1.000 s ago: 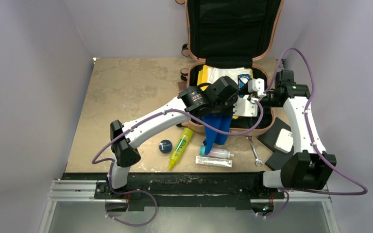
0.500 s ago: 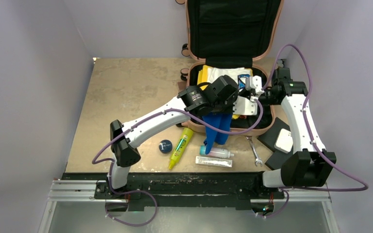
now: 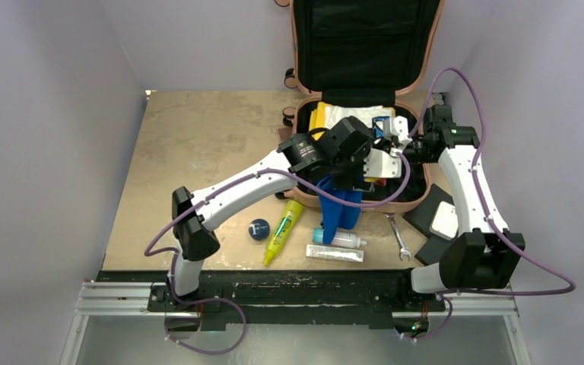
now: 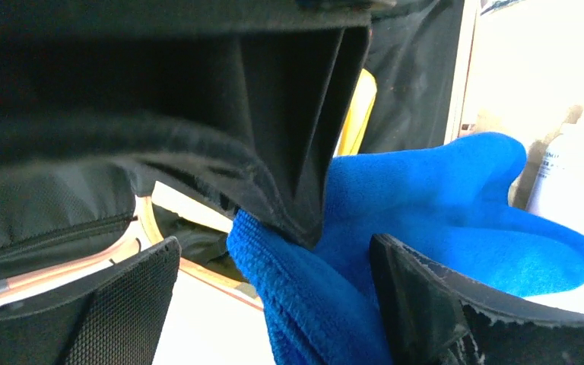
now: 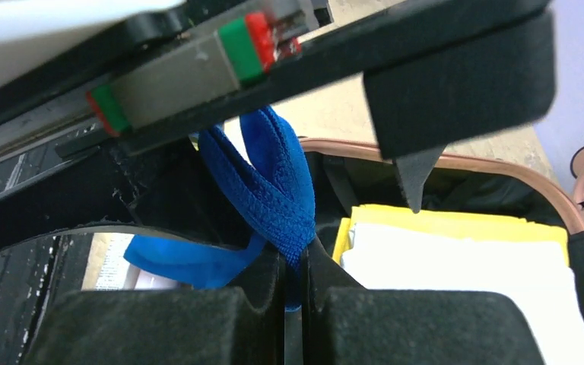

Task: Pack the luggage
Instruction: Place the clothes in the luggage.

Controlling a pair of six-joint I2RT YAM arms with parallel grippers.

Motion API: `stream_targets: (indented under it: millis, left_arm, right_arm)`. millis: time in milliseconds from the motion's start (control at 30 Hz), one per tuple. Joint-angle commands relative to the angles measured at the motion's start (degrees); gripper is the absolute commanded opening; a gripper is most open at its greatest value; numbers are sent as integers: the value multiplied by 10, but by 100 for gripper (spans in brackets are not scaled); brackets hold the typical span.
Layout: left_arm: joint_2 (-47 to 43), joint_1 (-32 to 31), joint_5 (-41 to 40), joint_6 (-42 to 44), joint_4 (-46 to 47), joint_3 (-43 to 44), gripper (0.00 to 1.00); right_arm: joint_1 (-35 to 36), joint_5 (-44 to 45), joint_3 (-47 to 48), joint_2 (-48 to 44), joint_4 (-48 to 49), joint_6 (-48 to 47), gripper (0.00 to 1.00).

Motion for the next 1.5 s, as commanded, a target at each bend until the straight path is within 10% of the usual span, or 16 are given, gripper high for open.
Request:
stream_targets:
  millis: [0,300,900,1033,1200,1467]
  left_arm:
    - [-44,27,11,-21,13,-7,95]
    - [-82,129,150,-75,-2,-51,99]
    - [16,232,439,-68,-80,15,93]
    - [31,232,446,-65,-79,14,74]
    - [35,232,441,-82,-49,14,0]
    - [26,232,324,-173,116,-40,0]
  right_arm:
    - [2,-11,17,-2,53,78,0]
    - [2,38,-42,-46,259,281,0]
    - [2,73,-37,-49,234,249,0]
    - [2,76,-38,-45,235,249,0]
    - [2,79,-40,-38,242,256,0]
    - [2,160,-55,-25,367,368,0]
